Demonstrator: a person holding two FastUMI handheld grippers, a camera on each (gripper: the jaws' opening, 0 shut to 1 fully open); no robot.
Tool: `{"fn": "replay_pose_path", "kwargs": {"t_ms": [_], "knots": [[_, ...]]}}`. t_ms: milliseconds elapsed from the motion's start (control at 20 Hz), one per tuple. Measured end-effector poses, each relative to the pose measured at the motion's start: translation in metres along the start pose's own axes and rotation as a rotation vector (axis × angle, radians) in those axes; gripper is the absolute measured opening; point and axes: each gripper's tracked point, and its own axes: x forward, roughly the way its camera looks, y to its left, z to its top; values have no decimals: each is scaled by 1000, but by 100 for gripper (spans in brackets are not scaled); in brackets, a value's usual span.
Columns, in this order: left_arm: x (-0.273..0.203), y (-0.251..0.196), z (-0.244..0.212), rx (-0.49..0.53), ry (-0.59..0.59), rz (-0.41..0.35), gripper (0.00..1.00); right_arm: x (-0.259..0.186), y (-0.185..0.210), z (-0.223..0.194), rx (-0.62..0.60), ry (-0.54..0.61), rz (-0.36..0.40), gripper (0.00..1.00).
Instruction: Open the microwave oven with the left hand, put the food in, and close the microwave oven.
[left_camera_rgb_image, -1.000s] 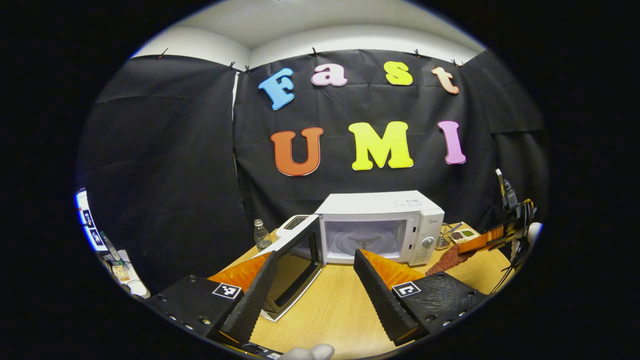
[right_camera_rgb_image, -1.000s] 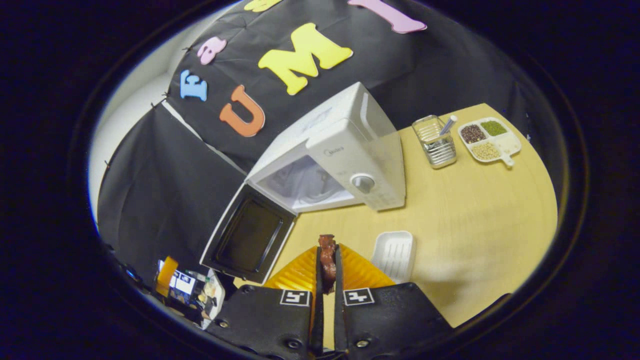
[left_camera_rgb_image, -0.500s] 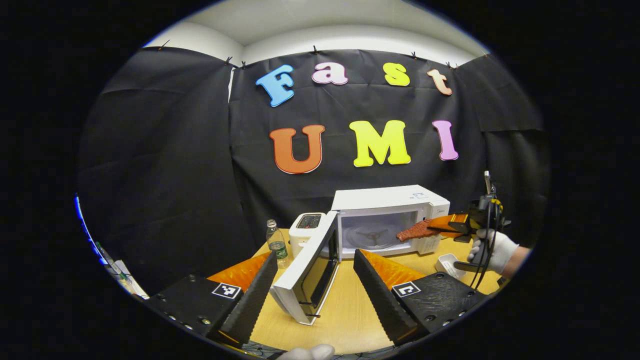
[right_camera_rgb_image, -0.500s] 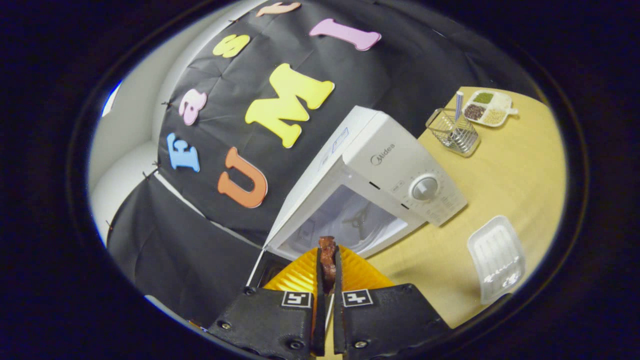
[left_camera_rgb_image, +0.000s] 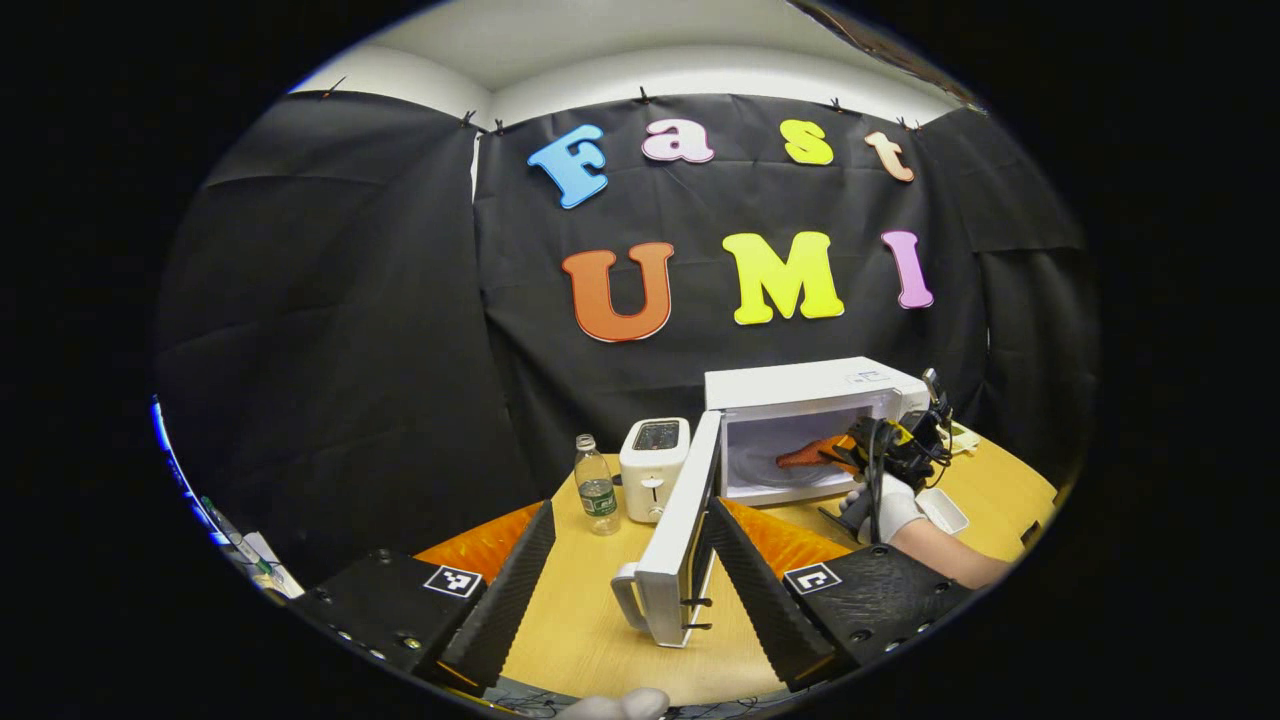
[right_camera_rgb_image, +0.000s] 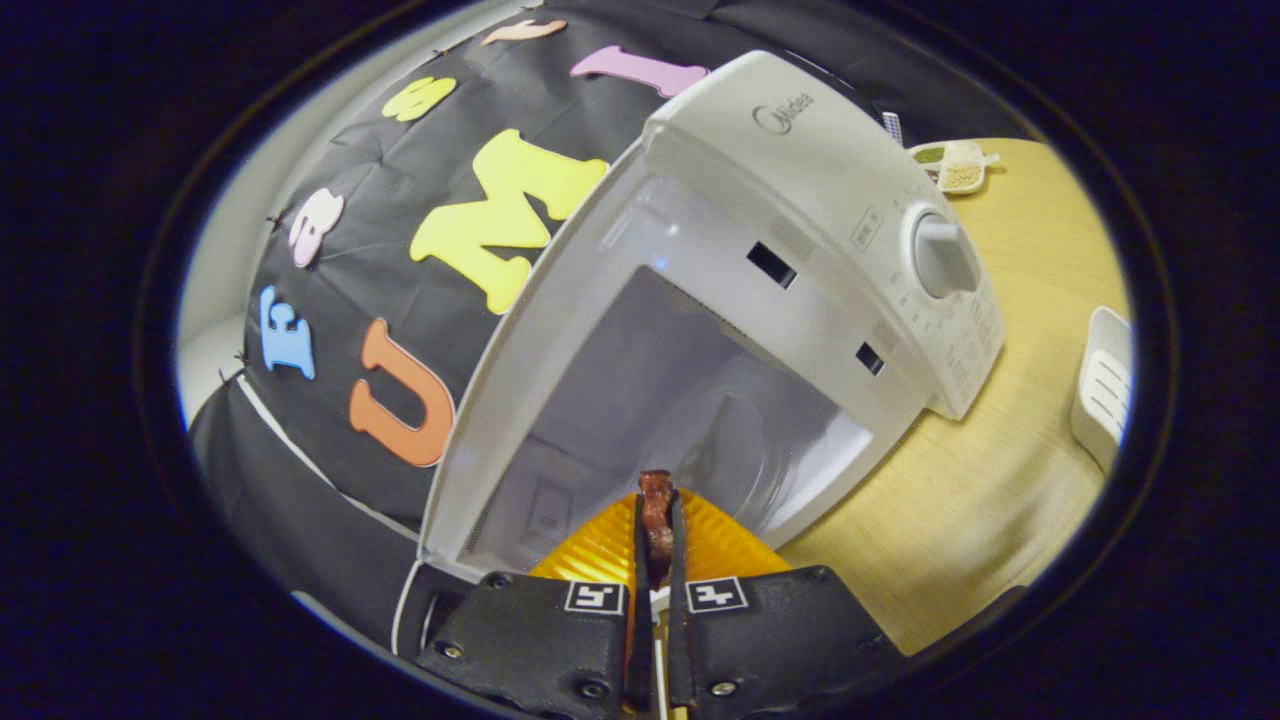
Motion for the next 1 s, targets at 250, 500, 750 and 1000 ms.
{"fn": "replay_pose_path", "kwargs": {"t_ms": [250, 500, 750, 1000], "knots": [[12, 5, -14, -3, 4, -2, 94, 41, -3, -17, -78, -41, -7, 10], [12, 8, -14, 3, 6, 6, 94, 47, -19, -28, -276, -32, -83, 15], [13, 11, -14, 0, 2, 15, 94, 42, -25, -27, -471, -33, -126, 64], [11, 12, -10, 3, -8, 28, 94, 31, -11, -16, -570, -43, -101, 100]]}}
